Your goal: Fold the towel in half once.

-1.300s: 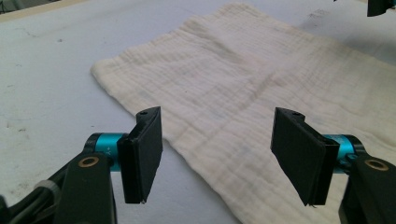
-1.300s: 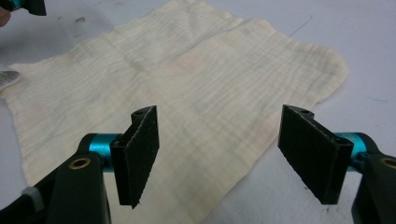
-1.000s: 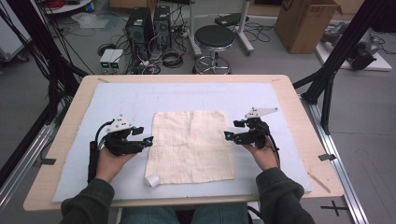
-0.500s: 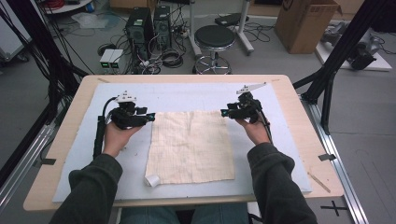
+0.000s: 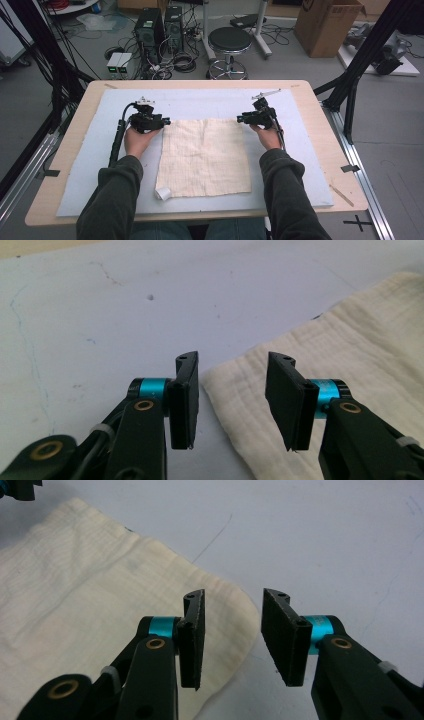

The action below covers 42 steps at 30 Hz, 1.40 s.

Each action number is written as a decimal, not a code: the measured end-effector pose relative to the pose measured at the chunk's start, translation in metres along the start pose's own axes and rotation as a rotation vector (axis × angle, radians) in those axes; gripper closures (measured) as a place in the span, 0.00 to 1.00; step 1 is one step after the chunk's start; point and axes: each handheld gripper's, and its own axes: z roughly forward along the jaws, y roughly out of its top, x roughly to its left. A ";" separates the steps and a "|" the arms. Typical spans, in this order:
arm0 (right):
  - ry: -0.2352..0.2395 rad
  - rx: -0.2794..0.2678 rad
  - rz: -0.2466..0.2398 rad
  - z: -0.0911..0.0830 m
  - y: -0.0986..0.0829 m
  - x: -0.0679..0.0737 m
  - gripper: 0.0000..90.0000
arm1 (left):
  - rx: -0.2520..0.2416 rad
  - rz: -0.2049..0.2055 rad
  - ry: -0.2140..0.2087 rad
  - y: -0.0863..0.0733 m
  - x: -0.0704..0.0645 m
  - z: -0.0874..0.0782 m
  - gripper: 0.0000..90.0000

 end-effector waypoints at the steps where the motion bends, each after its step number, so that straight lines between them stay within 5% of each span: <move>1: 0.000 0.002 0.005 0.002 -0.001 -0.001 0.69 | 0.009 -0.006 0.002 -0.001 0.000 0.002 0.65; 5: 0.003 0.010 0.036 0.008 -0.003 -0.004 0.70 | 0.024 -0.035 0.004 -0.003 0.001 0.007 0.67; 12: -0.012 0.054 0.055 0.023 -0.008 -0.004 0.73 | 0.067 -0.013 0.041 -0.007 -0.003 0.017 0.67; 14: -0.012 0.066 0.054 0.026 -0.008 -0.003 0.79 | 0.068 0.012 0.064 -0.007 -0.004 0.017 0.73; 19: -0.013 0.067 0.038 0.027 -0.007 -0.002 0.94 | 0.062 0.038 0.036 -0.007 -0.007 0.018 0.96; 26: -0.017 0.039 0.009 0.012 -0.002 -0.001 0.95 | 0.004 0.028 0.002 -0.002 -0.007 0.011 0.97; 38: 0.002 -0.074 -0.030 -0.020 0.028 0.004 0.95 | -0.098 0.028 -0.004 0.032 -0.006 -0.020 0.98; 42: 0.019 -0.066 -0.011 -0.025 0.025 0.002 0.95 | -0.081 0.028 -0.015 0.030 -0.005 -0.025 0.97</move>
